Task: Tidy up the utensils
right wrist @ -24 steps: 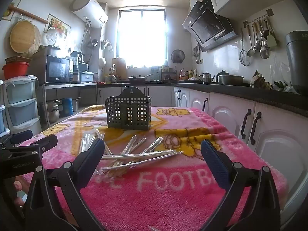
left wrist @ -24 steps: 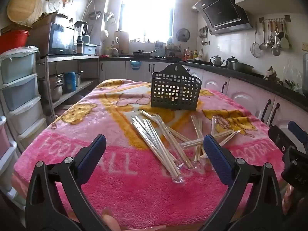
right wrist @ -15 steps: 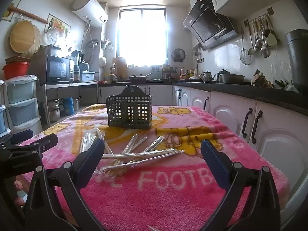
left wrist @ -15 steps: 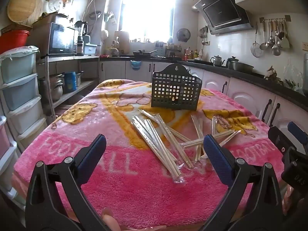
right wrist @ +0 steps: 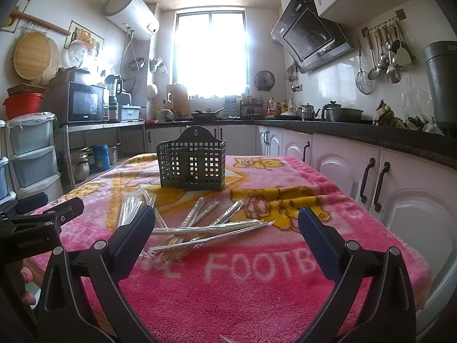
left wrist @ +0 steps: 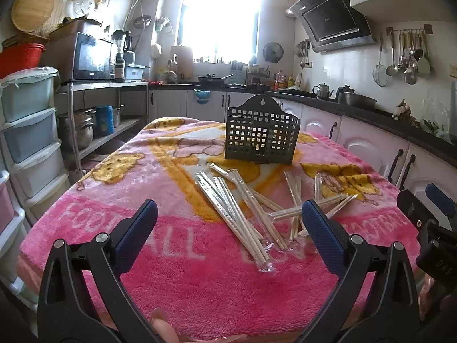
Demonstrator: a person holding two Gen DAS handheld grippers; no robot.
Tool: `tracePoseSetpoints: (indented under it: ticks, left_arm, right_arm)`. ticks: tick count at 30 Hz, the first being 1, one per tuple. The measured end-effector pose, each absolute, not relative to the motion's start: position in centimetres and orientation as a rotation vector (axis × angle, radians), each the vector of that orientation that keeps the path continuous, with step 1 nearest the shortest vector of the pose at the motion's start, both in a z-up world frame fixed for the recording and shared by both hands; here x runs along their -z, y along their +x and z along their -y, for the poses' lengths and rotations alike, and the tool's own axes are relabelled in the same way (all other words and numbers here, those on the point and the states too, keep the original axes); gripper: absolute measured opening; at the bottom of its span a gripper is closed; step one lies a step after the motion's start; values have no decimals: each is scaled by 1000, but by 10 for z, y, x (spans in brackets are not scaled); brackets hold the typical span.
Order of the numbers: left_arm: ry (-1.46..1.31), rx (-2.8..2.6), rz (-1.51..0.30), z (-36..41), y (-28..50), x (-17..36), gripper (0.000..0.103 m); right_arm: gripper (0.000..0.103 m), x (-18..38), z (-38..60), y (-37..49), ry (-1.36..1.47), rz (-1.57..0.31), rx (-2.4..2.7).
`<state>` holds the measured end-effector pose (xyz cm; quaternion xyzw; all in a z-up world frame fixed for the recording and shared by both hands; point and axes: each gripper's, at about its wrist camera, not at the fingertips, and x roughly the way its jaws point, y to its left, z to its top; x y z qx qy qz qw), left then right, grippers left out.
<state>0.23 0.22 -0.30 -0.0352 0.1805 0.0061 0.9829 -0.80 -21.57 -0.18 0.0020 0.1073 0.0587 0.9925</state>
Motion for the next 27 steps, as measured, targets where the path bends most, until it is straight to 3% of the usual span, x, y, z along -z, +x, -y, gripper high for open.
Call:
tracePoseSetpoints:
  ticks: [27]
  left_arm:
    - [-68, -9, -356, -3, 1, 0, 93]
  right_arm:
    - [97, 3, 216, -10, 4, -214, -124]
